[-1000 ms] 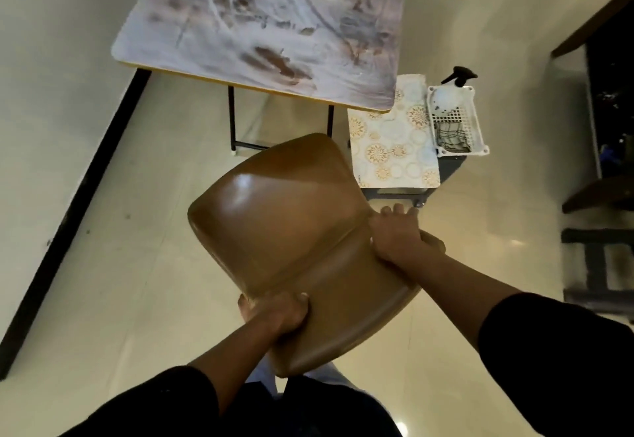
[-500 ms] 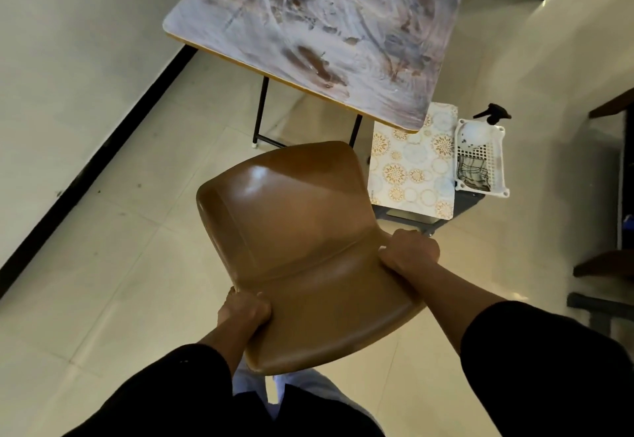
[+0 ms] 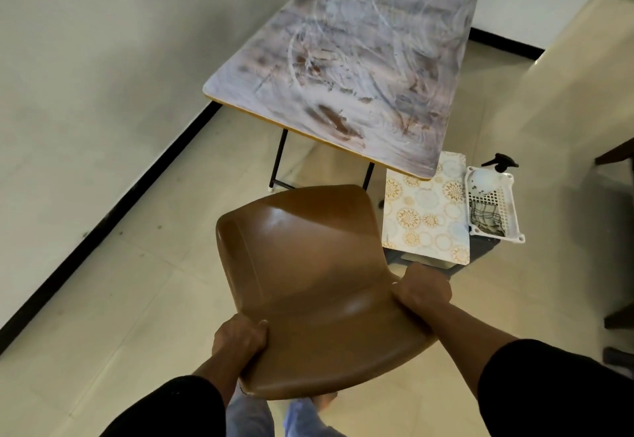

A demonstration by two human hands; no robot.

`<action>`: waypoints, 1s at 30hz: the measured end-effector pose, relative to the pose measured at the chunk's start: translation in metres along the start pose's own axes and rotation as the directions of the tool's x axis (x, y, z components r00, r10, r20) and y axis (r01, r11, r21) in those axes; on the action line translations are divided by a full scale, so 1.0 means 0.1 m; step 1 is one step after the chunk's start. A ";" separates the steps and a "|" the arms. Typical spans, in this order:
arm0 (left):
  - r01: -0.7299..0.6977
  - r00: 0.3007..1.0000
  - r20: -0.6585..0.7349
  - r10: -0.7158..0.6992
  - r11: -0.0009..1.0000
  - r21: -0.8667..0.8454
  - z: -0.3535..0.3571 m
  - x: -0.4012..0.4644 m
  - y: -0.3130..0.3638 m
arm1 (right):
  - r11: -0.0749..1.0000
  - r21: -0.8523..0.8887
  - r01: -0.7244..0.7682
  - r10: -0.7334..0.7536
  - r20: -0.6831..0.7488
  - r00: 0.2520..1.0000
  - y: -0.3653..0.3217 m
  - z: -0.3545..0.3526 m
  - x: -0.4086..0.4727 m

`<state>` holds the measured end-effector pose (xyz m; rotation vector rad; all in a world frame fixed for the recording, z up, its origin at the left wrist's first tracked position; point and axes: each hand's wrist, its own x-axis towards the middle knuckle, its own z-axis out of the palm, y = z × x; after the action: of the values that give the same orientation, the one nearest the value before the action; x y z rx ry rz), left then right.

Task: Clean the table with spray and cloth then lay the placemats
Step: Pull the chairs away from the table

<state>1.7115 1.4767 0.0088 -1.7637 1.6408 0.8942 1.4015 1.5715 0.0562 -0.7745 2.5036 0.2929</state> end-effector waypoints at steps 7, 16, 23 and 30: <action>-0.093 0.994 -0.056 0.098 0.992 0.080 -0.72 0.44 -0.04 | 0.990 0.106 -0.098 0.093 0.051 0.994 -0.37 0.06 -0.08; -0.218 0.970 -0.065 0.236 0.953 0.211 -1.92 1.09 0.17 | 0.912 0.272 -0.306 0.300 0.063 0.952 -1.14 0.02 -0.15; -0.318 0.936 -0.054 0.347 0.904 0.287 -2.58 1.57 0.31 | 0.849 0.333 -0.410 0.402 0.097 0.911 -1.75 -0.08 -0.08; -0.330 0.934 -0.025 0.355 0.889 0.318 -2.83 2.06 0.26 | 0.821 0.357 -0.446 0.436 0.112 0.893 -2.16 -0.05 -0.01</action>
<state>1.7180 1.1261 0.0226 -1.3349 2.0643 0.6684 1.5252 1.3942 0.0490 -0.0272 2.5755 -0.0299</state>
